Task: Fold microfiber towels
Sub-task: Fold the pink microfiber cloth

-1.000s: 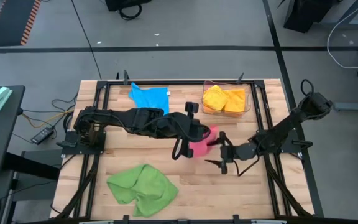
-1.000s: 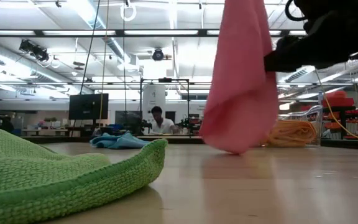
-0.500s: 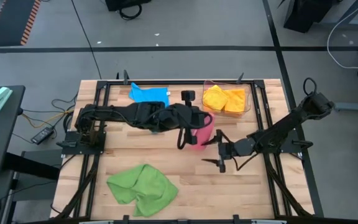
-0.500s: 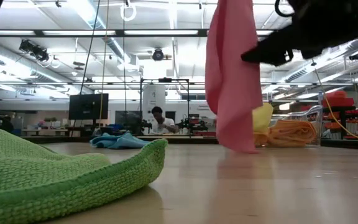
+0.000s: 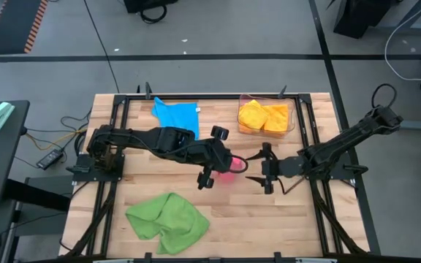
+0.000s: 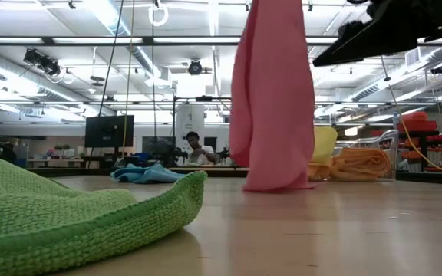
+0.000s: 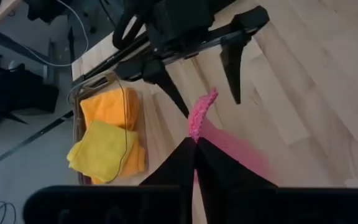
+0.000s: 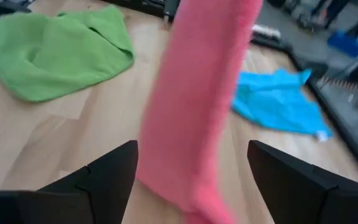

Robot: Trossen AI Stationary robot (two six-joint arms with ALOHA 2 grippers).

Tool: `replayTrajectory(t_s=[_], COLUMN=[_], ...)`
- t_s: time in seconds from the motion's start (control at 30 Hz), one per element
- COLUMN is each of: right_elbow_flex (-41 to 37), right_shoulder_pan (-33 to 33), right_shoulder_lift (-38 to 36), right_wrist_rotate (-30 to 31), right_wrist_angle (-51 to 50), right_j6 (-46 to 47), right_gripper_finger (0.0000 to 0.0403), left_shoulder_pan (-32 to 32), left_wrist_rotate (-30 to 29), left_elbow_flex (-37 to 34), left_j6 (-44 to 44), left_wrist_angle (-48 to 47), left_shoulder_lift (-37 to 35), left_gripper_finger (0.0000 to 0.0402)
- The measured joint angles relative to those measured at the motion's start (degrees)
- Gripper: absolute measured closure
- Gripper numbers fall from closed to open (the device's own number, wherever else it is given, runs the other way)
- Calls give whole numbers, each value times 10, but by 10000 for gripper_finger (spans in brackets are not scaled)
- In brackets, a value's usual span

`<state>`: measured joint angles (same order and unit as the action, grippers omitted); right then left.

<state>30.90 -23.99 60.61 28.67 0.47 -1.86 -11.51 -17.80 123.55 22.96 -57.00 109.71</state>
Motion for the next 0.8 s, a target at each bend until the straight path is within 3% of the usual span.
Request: replayTrajectory(t_s=[0.1,0.17,0.27,0.47,0.6,0.8], right_elbow_flex=[3,3,3,2,2,2], right_shoulder_pan=[10,32,65,94,95,95], right_shoulder_lift=[-7,3,41,134,171,196], right_wrist_rotate=[-13,-57,-115,-175,-191,-192], right_wrist_angle=[0,14,23,68,88,79], right_j6=[-37,-27,5,-1,9,24], right_gripper_finger=[91,91,91,103,150,269], left_shoulder_pan=[-4,-4,-1,1,1,2], left_wrist_rotate=[0,-1,0,-6,-23,-36], left_elbow_flex=[0,0,0,0,0,0], left_j6=[-1,-12,-31,-13,-9,-8], left_wrist_angle=[0,2,19,53,49,51], left_shoulder_lift=[0,0,0,0,0,0], left_gripper_finger=[385,393,395,383,393,386])
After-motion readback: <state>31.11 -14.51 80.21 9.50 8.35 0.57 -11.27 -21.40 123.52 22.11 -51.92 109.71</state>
